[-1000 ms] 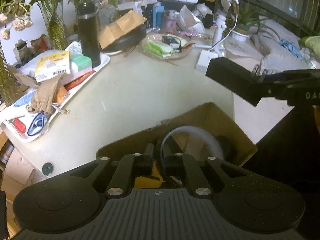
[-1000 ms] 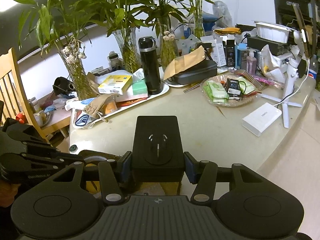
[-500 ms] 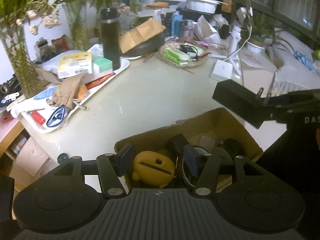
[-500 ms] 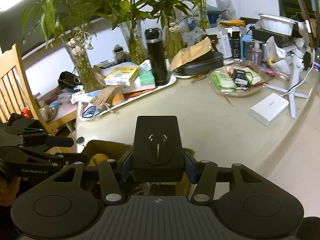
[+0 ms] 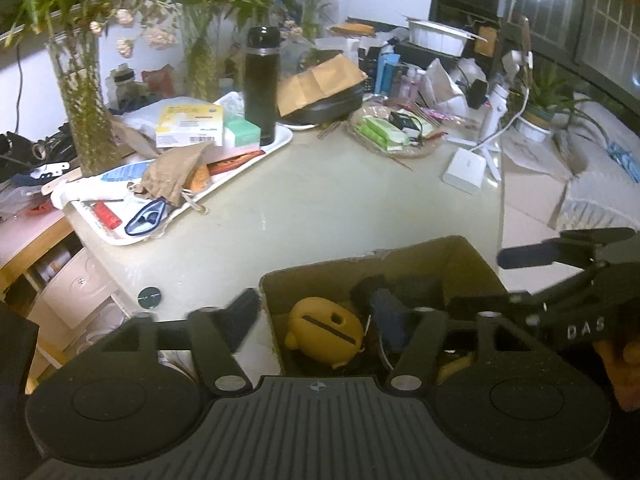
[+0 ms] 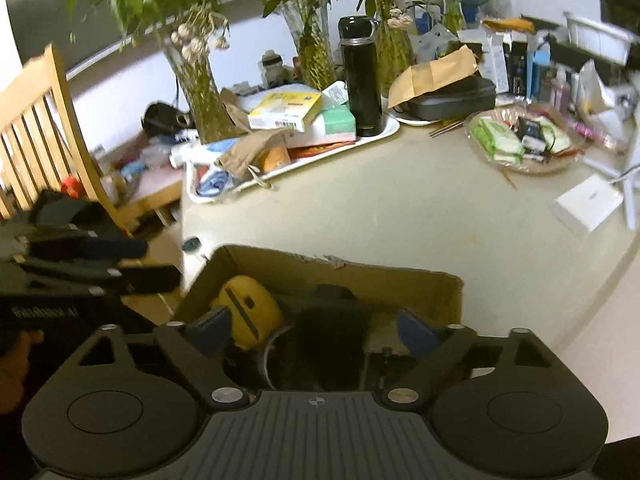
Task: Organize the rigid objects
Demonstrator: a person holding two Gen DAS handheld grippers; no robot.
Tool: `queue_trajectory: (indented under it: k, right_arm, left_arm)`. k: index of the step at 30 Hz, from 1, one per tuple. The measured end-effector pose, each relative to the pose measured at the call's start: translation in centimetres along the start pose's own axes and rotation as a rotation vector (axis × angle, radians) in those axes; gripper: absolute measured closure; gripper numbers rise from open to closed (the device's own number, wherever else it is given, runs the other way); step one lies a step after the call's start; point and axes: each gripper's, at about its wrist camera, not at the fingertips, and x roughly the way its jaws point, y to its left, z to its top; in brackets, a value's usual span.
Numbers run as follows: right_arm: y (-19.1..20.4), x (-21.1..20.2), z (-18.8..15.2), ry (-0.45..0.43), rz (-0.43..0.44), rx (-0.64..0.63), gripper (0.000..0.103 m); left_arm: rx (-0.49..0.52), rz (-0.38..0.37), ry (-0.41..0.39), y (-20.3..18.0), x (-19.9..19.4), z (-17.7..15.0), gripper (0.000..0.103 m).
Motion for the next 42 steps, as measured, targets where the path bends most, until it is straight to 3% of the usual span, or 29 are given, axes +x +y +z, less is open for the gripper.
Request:
queue_trajectory:
  k: [3,6,10,13,16,25,34,42]
  right_arm:
    - [0.2,-0.2,-0.2,0.019,-0.030,-0.012,0.000]
    - [-0.2,-0.5,-0.5,0.042,-0.061,-0.002,0.000]
    - [-0.7,-0.8,-1.1,0.085,-0.099,0.015,0.000]
    - [-0.9,-1.0,-1.8,0.120,-0.124,0.019,0.000]
    - [-1.2,-1.0,-2.6,0.155,-0.135,0.025,0.000]
    - [-1.3,-0.5,-5.2,0.236,-0.156,0.015,0.000]
    - [-0.8,0.1,-6.1,0.261,-0.164,-0.018,0.000]
    - [-0.9,0.2,-6.2,0.264,-0.166,-0.015,0.000]
  left_arm:
    - [-0.006,0.020,-0.014,-0.1,-0.4,0.0,0.026]
    - [-0.005,0.035,-0.003,-0.4,-0.4,-0.1,0.023]
    - [0.018,0.053,-0.020,-1.0,-0.8,-0.6,0.005]
    - [0.037,0.052,-0.005,-1.6,-0.9,-1.2,0.000]
    - [0.046,0.020,0.034,-2.0,-0.7,-1.9,0.000]
    - [0.035,0.047,0.139,-2.2,0.7,-4.0,0.000]
    - [0.019,0.104,0.222,-1.9,1.8,-5.3,0.000]
    - [0.027,0.125,0.249,-1.8,2.0,-5.6,0.000]
